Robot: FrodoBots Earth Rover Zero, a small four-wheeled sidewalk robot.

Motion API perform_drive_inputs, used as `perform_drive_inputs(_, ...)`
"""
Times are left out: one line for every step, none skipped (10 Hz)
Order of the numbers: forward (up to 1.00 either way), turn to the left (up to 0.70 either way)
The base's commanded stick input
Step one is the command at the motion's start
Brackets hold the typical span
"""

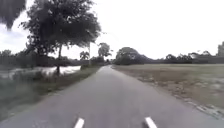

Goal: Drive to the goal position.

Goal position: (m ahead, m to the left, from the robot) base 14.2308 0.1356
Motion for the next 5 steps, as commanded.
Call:
perform_drive_inputs(0.85,0.00)
perform_drive_inputs(0.85,0.00)
perform_drive_inputs(0.85,0.03)
perform_drive_inputs(0.85,0.16)
perform_drive_inputs(0.85,0.30)
